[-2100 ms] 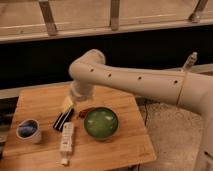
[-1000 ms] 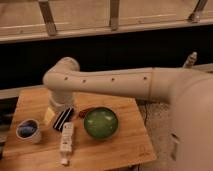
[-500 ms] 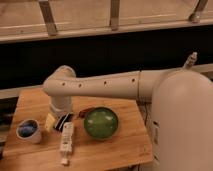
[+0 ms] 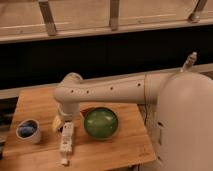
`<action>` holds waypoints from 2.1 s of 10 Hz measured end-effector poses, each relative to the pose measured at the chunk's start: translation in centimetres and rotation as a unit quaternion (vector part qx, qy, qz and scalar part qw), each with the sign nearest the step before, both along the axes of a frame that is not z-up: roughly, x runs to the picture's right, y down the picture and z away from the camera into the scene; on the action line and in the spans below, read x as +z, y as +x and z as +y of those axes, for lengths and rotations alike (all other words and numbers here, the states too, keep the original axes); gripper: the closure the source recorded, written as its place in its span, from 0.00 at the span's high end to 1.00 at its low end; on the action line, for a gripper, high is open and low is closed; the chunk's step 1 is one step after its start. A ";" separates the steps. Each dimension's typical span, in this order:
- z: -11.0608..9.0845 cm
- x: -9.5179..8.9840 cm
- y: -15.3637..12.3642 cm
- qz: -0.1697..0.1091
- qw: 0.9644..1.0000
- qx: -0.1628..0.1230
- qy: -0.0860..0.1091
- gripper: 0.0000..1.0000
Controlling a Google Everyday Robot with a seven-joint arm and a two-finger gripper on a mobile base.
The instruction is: Place the bottle in the ceramic bowl
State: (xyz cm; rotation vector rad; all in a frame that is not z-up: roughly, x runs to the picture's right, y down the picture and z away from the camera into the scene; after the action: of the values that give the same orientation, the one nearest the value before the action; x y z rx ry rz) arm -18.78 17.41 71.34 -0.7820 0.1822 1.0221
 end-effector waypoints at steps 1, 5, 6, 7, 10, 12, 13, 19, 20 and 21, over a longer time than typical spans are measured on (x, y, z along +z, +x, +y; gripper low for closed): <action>0.1 0.1 0.2 0.011 1.000 0.008 0.003 0.80; 0.6 0.6 -0.1 0.013 1.000 0.013 -0.007 0.80; 0.7 0.7 -0.4 0.013 1.000 0.010 -0.010 0.80; 0.7 0.6 -0.5 0.014 1.000 0.006 -0.011 0.80; 1.2 1.0 -1.2 0.024 0.999 -0.005 -0.021 0.80; 1.8 1.4 -1.6 0.026 0.999 -0.010 -0.029 0.80; 2.2 1.8 -1.9 0.026 0.999 -0.011 -0.034 0.80; 4.7 3.5 -3.8 0.011 0.998 -0.017 -0.062 0.80; 5.2 3.9 -3.9 0.011 0.997 -0.017 -0.068 0.80; 6.0 4.7 -3.9 0.010 0.997 -0.015 -0.075 0.80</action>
State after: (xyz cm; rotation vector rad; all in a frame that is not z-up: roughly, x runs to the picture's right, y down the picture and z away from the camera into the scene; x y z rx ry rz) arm -22.64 23.40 76.03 -0.9034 0.2906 0.9973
